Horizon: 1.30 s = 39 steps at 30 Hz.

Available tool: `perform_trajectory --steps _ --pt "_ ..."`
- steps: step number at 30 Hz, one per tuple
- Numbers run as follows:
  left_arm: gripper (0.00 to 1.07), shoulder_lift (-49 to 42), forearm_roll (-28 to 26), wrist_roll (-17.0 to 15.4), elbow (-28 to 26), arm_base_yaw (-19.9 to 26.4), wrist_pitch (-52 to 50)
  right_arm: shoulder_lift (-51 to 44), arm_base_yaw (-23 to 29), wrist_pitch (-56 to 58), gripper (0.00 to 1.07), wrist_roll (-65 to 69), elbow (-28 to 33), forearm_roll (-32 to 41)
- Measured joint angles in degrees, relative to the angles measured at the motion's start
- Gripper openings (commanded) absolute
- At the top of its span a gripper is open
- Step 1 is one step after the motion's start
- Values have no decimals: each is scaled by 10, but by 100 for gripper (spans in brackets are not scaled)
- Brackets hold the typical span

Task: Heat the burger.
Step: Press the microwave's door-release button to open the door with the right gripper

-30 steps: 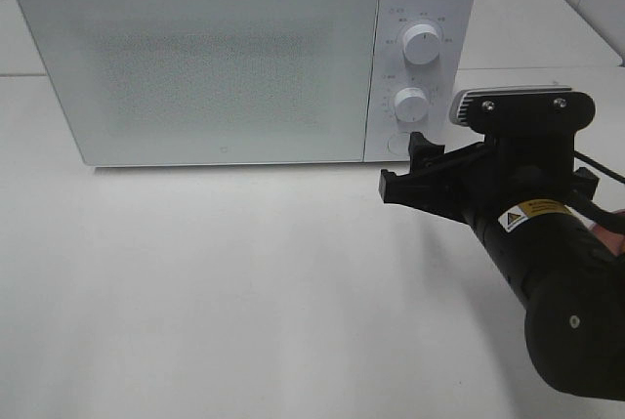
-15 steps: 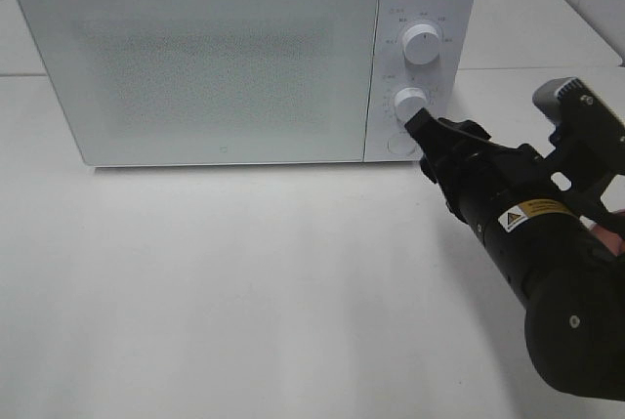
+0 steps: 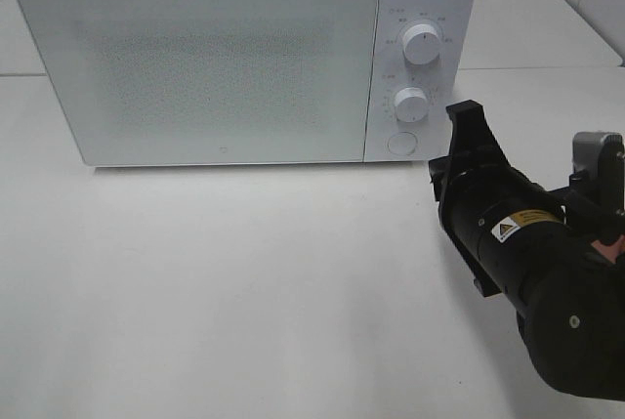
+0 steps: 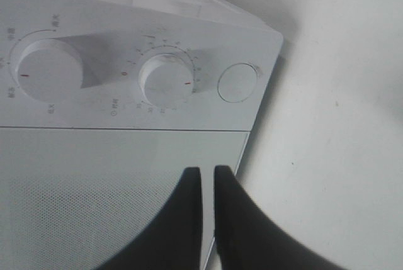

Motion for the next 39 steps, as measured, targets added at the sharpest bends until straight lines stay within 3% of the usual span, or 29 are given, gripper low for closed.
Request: perform_trajectory --steps 13,24,39 --pt "98 0 0 0 0 0 0 4 0 20 0 62 -1 2" --pt "98 0 0 0 0 0 0 93 -3 21 0 123 -44 7" --pt "98 0 0 0 0 0 0 148 -95 57 0 126 -124 -69"
